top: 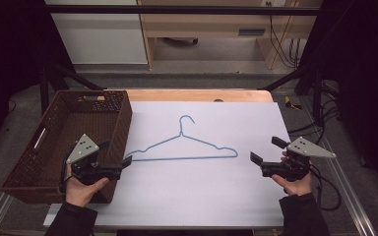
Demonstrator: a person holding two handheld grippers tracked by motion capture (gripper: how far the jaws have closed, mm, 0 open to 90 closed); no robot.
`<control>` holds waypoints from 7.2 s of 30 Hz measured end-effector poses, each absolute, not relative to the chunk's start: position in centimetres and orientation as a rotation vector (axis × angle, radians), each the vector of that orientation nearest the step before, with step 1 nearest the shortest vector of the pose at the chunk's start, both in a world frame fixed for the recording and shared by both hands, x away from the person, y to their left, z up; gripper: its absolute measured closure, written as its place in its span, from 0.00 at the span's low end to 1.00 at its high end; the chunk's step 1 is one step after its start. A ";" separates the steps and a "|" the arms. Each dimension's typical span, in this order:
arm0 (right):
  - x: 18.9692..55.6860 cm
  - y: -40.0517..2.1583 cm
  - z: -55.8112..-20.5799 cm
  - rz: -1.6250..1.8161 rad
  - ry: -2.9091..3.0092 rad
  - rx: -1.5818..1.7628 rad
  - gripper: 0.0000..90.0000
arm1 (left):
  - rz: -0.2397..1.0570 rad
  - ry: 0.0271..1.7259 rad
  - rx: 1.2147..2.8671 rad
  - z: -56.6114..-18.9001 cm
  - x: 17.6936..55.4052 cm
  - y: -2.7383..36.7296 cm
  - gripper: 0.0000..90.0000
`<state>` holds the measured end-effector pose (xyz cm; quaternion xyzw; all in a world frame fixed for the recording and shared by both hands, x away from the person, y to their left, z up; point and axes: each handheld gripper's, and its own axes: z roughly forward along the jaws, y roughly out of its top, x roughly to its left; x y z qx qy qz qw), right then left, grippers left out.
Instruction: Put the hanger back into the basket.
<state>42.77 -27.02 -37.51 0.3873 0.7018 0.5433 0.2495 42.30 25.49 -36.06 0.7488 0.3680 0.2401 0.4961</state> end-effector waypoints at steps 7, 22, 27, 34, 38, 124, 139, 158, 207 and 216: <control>42.8 -26.9 -37.5 1.475 1.918 1.055 0.05 | 0.580 0.874 1.824 -36.1 42.1 24.8 0.06; 43.5 -25.2 -37.5 1.434 1.969 1.038 0.06 | 0.578 0.866 1.827 -36.3 42.0 24.6 0.06; 44.2 -24.1 -37.4 1.407 2.000 1.016 0.06 | 0.578 0.866 1.832 -36.3 42.1 24.6 0.06; 45.7 -22.2 -37.3 1.368 2.061 1.000 0.07 | 0.588 0.871 1.825 -36.2 42.0 24.9 0.06; 46.9 -21.1 -37.5 1.362 2.089 0.995 0.08 | 0.587 0.874 1.830 -36.2 42.1 25.0 0.06; 59.1 -11.1 -46.4 0.882 2.602 0.988 0.95 | 0.584 0.858 1.860 -36.1 42.1 25.1 0.08; 59.5 -11.4 -46.7 0.937 2.642 0.928 0.97 | 0.574 0.850 1.874 -36.3 42.2 24.7 0.08; 57.7 -12.2 -44.6 1.057 2.597 0.805 0.98 | 0.546 0.837 1.896 -35.8 42.8 22.1 0.08; 54.3 -12.7 -42.1 1.110 2.531 0.657 0.98 | 0.468 0.911 2.085 -38.7 54.2 13.6 0.17; 54.2 -12.7 -42.2 1.106 2.541 0.650 0.98 | 0.489 0.855 2.267 -40.6 54.9 12.8 0.21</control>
